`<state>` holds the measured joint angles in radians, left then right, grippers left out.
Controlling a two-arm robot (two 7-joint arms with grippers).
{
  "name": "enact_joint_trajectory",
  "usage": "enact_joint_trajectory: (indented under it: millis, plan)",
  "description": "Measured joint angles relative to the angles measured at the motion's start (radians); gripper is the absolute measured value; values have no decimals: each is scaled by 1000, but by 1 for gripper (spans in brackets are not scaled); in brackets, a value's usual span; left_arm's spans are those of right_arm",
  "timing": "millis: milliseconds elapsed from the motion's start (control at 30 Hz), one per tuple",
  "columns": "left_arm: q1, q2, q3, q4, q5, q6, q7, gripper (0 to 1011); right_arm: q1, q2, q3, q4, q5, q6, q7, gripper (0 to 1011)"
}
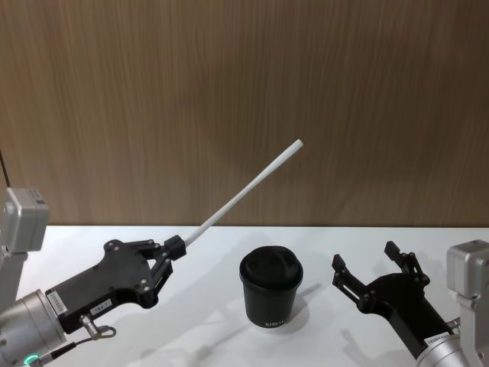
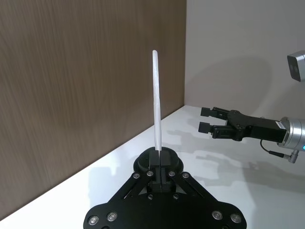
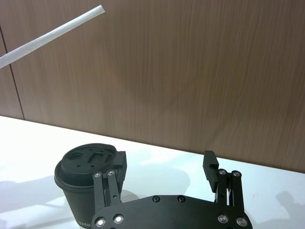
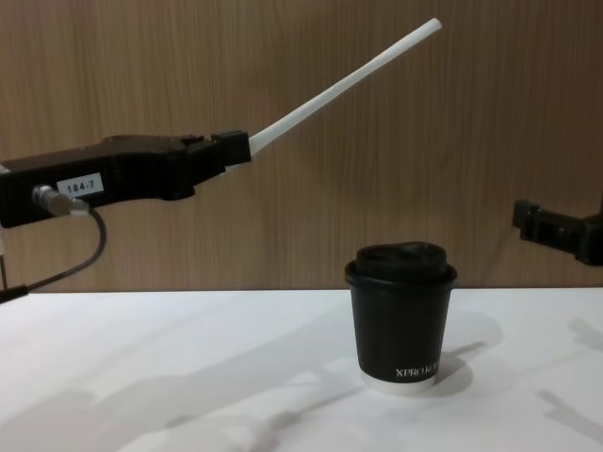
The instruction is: Pick up the straw with one hand, pass it to the other hand, and insert it into the cup.
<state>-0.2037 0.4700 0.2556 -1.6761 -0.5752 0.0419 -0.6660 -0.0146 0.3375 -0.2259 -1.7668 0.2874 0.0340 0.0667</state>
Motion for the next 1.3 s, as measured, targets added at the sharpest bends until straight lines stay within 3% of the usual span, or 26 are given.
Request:
enact_joint_trajectory:
  millis: [333, 600, 1033, 1100, 1300]
  plan:
    - [-9, -1, 10, 6, -5, -2, -9, 7, 1, -4, 3, -8, 5, 10, 2, 1001]
    - [-12, -2, 14, 8, -7, -3, -12, 6, 8, -19, 15, -47, 57, 71, 17, 1001]
    - [-14, -3, 16, 9, -8, -3, -14, 7, 40, -65, 52, -149, 220, 287, 24, 1001]
    - [-14, -3, 16, 10, -8, -3, -15, 7, 49, -78, 64, -169, 267, 351, 15, 1001]
    - [-15, -3, 17, 10, -8, -3, -15, 6, 66, -107, 89, -201, 356, 470, -9, 1001]
